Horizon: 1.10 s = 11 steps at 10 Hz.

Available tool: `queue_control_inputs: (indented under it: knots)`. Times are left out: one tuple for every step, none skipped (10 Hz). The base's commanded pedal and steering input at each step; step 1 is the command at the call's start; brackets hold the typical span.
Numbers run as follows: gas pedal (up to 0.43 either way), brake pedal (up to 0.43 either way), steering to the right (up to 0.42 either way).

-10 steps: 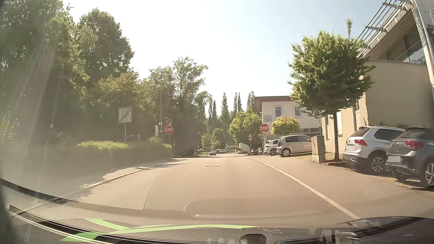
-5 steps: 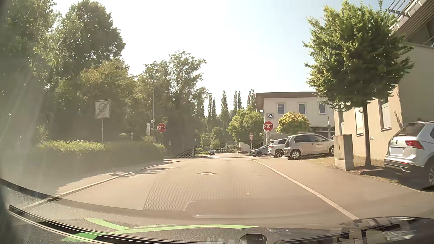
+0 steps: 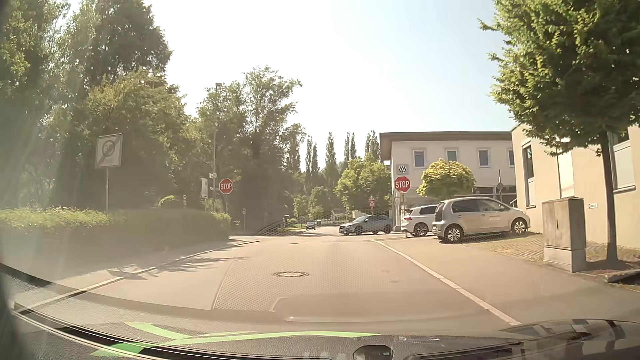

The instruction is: Follow the waypoints while adhering to traffic rules and regulations

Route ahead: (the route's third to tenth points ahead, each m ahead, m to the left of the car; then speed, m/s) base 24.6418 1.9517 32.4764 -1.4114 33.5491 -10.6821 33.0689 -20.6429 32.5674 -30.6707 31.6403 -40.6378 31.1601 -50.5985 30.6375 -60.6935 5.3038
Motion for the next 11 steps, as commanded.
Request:
queue_control_inputs:
  knots:
    - [0.000,0.000,-0.003]
    - [0.000,0.000,-0.004]
    - [0.000,0.000,-0.004]
    - [0.000,0.000,-0.004]
    - [0.000,0.000,-0.004]
    - [0.000,0.000,-0.004]
    - [0.000,0.000,-0.004]
    - [0.000,0.000,-0.004]
    - [0.000,0.000,-0.004]
    - [0.000,0.000,-0.004]
    - [0.000,0.000,-0.004]
